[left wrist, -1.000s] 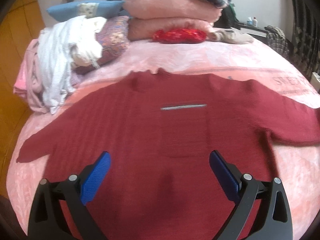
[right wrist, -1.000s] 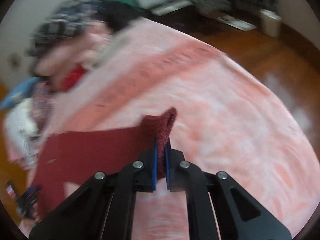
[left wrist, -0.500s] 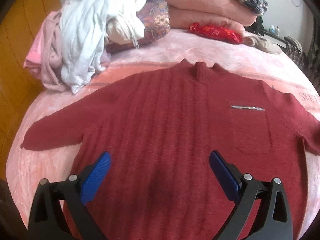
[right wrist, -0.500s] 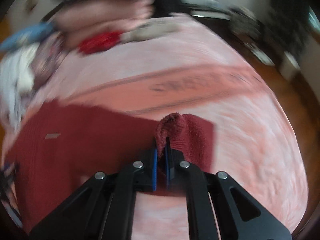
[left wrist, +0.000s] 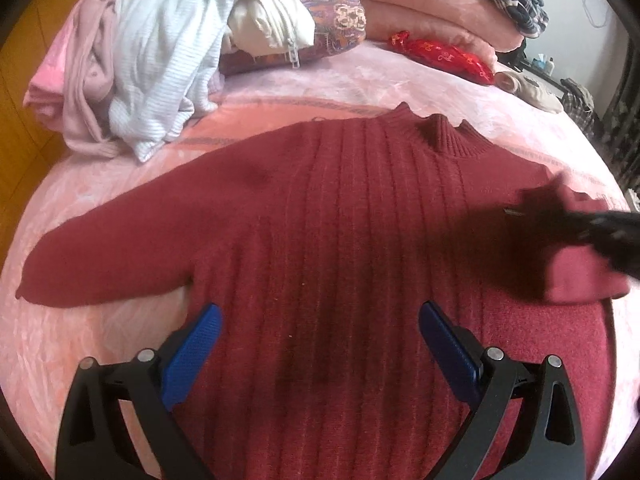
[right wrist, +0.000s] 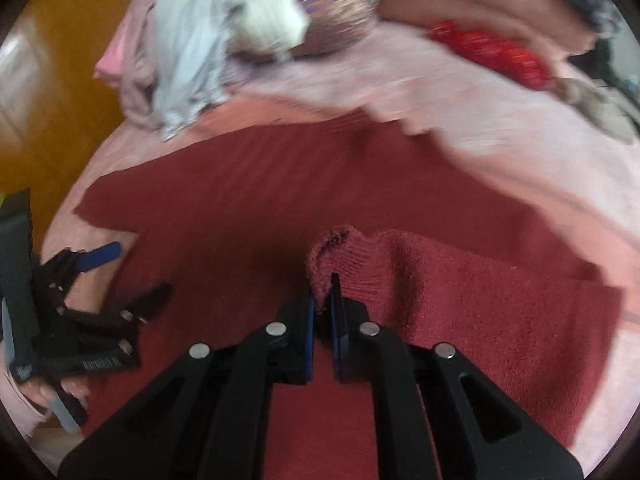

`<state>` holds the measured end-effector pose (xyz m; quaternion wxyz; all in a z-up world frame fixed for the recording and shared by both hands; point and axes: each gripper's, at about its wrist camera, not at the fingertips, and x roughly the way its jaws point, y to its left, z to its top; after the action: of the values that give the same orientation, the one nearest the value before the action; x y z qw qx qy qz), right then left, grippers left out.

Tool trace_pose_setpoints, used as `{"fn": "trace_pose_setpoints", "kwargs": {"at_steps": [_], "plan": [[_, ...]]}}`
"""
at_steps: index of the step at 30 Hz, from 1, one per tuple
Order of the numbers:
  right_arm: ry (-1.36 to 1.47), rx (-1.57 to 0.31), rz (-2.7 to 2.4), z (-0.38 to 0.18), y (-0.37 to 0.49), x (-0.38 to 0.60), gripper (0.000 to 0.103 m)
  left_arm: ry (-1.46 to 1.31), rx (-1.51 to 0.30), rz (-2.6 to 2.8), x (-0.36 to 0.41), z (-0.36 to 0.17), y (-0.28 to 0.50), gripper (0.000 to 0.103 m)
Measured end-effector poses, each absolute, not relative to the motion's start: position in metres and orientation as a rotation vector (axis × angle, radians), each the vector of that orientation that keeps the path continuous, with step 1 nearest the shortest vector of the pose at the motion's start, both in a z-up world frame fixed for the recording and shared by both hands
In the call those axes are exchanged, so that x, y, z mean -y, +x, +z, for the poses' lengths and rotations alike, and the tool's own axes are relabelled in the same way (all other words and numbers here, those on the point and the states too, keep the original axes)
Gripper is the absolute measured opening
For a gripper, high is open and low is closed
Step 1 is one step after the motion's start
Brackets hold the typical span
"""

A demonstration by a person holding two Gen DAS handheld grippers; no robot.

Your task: Fold small clothes

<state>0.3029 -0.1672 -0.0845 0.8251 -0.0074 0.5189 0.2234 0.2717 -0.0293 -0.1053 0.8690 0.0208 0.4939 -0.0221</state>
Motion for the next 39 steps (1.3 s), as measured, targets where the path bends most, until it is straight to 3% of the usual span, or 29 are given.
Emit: {"fn": "trace_pose_setpoints", "kwargs": {"at_steps": [3,6,13,16,23,25,26,27,28,30,34,39], "plan": [[-0.051,-1.149,0.468,-0.099,0.304,0.142,0.018,0.055,-1.032,-0.071,0.036,-0.110,0.272,0.099],[0.012,-1.116,0.512,-0.087,0.295,0.152,0.060,0.056,-1.055,-0.108,0.050,-0.120,0.272,0.099],[0.257,-0.945,0.508,-0.048,0.253,0.259,0.061,0.072,-1.034,-0.161,0.101,-0.125,0.274,0.099],[0.292,-0.915,0.474,-0.051,0.237,0.299,0.061,0.142,-1.037,-0.101,0.126,-0.133,0.280,0.099],[0.336,-0.937,0.420,-0.086,0.212,0.365,0.061,0.000,-1.143,-0.053,0.144,-0.156,0.302,0.099],[0.336,-0.940,0.416,-0.092,0.206,0.377,0.059,-0.006,-1.137,-0.079,0.152,-0.155,0.304,0.089],[0.330,-0.939,0.418,-0.094,0.204,0.380,0.058,-0.010,-1.122,-0.095,0.158,-0.152,0.303,0.074],[0.319,-0.937,0.417,-0.095,0.202,0.382,0.057,-0.013,-1.116,-0.104,0.161,-0.150,0.303,0.053],[0.307,-0.935,0.412,-0.095,0.201,0.385,0.056,-0.021,-1.114,-0.121,0.164,-0.148,0.303,0.044],[0.304,-0.923,0.400,-0.095,0.199,0.389,0.056,-0.079,-1.117,-0.182,0.164,-0.144,0.304,0.015],[0.361,-0.902,0.380,-0.092,0.198,0.406,0.055,-0.204,-1.055,-0.197,0.139,-0.124,0.307,0.014],[0.394,-0.907,0.362,-0.092,0.206,0.406,0.055,-0.164,-0.911,-0.156,0.095,-0.086,0.307,0.014]]}}
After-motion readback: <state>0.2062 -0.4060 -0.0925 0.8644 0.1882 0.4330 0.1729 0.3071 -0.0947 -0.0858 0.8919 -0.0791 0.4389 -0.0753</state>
